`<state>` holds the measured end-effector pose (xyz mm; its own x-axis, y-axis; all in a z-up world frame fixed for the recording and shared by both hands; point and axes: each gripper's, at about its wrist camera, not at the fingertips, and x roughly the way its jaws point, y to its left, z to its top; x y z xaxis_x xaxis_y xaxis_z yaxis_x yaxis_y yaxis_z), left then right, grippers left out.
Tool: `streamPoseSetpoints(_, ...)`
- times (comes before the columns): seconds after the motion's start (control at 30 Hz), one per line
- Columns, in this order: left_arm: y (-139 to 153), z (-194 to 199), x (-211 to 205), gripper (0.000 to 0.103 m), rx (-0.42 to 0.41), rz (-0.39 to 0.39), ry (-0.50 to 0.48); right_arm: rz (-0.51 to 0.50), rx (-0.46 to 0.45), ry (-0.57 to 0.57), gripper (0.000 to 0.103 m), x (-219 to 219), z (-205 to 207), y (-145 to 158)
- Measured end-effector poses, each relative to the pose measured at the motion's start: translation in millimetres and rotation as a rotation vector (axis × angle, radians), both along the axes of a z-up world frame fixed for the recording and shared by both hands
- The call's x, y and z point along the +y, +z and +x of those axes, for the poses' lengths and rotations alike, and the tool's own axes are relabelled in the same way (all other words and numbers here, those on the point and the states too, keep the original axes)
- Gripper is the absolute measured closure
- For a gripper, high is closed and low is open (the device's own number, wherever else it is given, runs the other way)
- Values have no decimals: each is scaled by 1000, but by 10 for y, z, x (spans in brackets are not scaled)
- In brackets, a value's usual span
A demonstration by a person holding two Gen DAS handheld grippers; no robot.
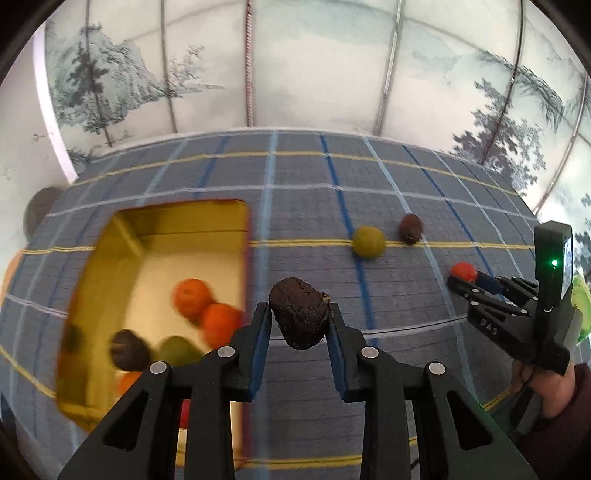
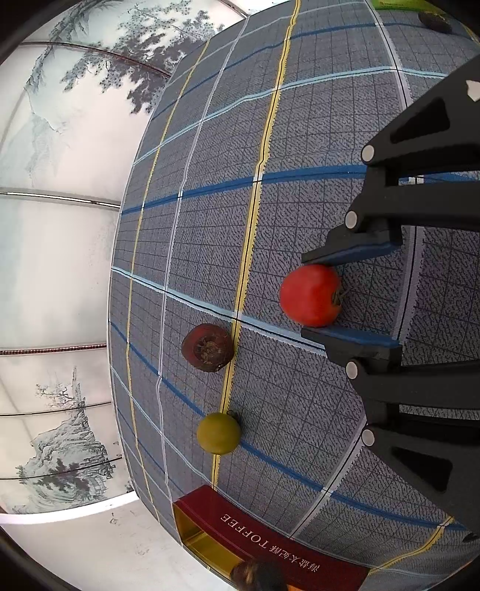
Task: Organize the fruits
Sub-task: 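Carry the dark brown fruit into the tin and open the left gripper while the right holds the tomato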
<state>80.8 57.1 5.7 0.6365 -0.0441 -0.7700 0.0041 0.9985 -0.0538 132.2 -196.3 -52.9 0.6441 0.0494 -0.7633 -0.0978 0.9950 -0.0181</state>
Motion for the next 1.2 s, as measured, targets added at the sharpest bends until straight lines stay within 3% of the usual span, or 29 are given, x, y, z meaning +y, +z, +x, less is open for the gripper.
streamPoseSetpoints(0.3, 59, -236, 674, 72, -2, 52, 97, -2, 0, 0, 73, -2, 1, -1)
streamPoseSetpoints(0.63, -134, -364, 1330, 72, 61, 16, 214, -5, 0, -1, 73, -2, 0, 0)
streamPoseSetpoints(1.2, -430, -406, 1512, 72, 141, 7, 239, -8, 0, -2, 73, -12, -3, -2)
